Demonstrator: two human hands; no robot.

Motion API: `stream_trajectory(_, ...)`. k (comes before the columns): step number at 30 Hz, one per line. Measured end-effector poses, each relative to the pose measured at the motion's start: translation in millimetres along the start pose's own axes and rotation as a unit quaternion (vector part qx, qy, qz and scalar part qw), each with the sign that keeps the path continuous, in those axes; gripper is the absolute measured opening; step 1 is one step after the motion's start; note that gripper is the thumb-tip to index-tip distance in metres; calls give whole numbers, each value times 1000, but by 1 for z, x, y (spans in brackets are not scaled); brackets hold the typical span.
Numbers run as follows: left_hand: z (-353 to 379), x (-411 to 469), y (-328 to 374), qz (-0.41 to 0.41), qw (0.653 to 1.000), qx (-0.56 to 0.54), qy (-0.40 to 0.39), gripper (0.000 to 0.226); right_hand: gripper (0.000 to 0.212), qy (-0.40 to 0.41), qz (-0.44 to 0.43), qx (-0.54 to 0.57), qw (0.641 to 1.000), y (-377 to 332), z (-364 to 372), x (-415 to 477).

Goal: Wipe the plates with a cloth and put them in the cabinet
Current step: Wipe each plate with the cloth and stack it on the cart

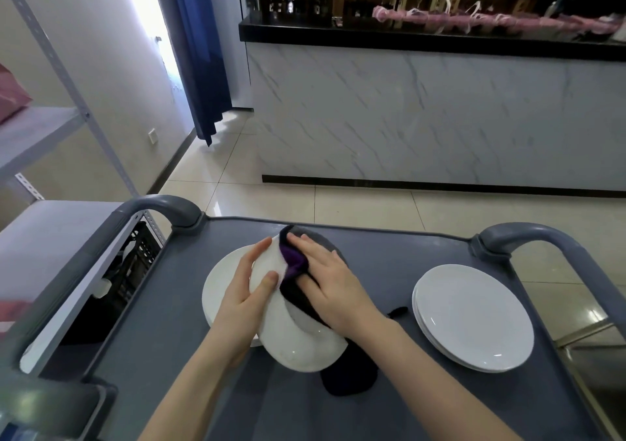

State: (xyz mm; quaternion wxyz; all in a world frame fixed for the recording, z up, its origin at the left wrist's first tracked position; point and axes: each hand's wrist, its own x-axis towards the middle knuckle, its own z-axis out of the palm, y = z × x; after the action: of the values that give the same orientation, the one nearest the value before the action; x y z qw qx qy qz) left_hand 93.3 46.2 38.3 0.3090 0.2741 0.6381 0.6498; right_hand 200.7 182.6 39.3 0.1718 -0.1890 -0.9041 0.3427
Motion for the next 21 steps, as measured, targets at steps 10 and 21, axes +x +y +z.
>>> stream_trajectory(10,-10,13,-2,-58,982,-137,116,35,56,77,162,123,976,29,4,-77)
stream_trajectory(21,1,37,-2,-80,971,-186,127,33,60,31,-48,-163,985,-21,52,-77)
